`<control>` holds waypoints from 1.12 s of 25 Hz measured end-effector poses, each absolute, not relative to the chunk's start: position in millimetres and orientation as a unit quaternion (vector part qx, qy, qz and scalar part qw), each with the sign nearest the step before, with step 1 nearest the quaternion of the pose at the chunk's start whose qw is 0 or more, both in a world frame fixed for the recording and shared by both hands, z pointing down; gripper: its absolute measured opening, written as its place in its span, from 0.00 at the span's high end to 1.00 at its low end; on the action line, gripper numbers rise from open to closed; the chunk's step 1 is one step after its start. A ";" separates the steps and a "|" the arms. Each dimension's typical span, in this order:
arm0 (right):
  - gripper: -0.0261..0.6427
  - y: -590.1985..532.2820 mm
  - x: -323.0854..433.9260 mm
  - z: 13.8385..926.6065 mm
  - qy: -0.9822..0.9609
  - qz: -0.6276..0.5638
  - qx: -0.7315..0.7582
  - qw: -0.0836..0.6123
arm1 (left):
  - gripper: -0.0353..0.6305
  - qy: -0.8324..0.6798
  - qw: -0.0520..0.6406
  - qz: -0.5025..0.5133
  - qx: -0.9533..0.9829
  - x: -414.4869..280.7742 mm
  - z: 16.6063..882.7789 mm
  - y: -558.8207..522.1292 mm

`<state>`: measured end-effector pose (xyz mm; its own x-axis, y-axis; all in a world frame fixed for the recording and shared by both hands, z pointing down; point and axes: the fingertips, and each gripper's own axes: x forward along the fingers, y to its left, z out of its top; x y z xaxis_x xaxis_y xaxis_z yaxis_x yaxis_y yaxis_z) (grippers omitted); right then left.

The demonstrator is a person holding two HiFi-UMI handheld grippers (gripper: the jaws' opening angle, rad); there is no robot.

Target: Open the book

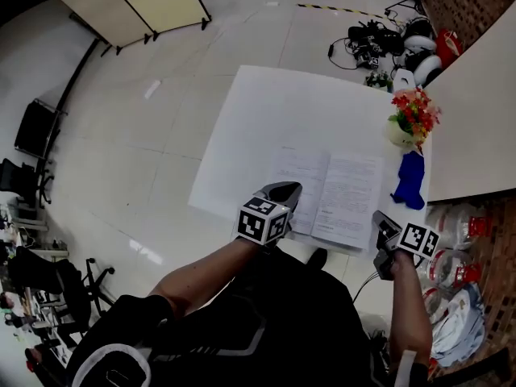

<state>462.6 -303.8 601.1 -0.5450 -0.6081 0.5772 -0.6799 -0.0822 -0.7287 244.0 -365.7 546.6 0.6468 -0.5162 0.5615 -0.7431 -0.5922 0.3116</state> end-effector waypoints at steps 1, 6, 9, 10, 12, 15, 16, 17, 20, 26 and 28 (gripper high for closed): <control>0.96 -303.2 466.6 610.0 -0.675 0.562 0.476 0.039 | 0.94 -0.363 0.267 0.211 0.867 247.0 546.3 -363.2; 0.96 -302.7 474.5 643.5 -0.673 0.550 0.482 0.110 | 0.94 -0.374 0.268 0.211 0.862 248.8 550.8 -358.3; 0.96 -302.3 474.9 653.9 -0.668 0.537 0.494 0.144 | 0.94 -0.372 0.269 0.219 0.861 249.1 558.9 -360.4; 0.96 -301.3 474.2 656.7 -0.664 0.537 0.499 0.150 | 0.94 -0.369 0.270 0.224 0.861 249.3 561.9 -360.1; 0.96 -299.6 473.2 662.0 -0.655 0.534 0.509 0.164 | 0.94 -0.361 0.270 0.231 0.862 249.5 566.1 -359.6; 0.96 -297.3 474.6 672.3 -0.642 0.521 0.523 0.207 | 0.94 -0.352 0.270 0.236 0.864 249.5 569.7 -361.3; 0.96 -295.6 475.3 675.7 -0.639 0.515 0.527 0.223 | 0.94 -0.349 0.270 0.237 0.865 249.7 570.6 -361.6; 0.96 -294.2 475.7 677.9 -0.637 0.510 0.530 0.232 | 0.94 -0.346 0.270 0.239 0.866 250.1 571.5 -361.8; 0.96 -292.7 477.1 679.5 -0.627 0.507 0.544 0.233 | 0.94 -0.333 0.272 0.243 0.869 251.7 572.5 -363.8; 0.96 -306.6 484.4 644.7 -0.604 0.445 0.608 0.261 | 0.94 -0.310 0.272 0.244 0.878 249.8 567.0 -369.1; 0.96 -322.4 467.4 616.9 -0.623 0.416 0.614 0.251 | 0.94 -0.308 0.269 0.245 0.879 242.7 565.3 -372.1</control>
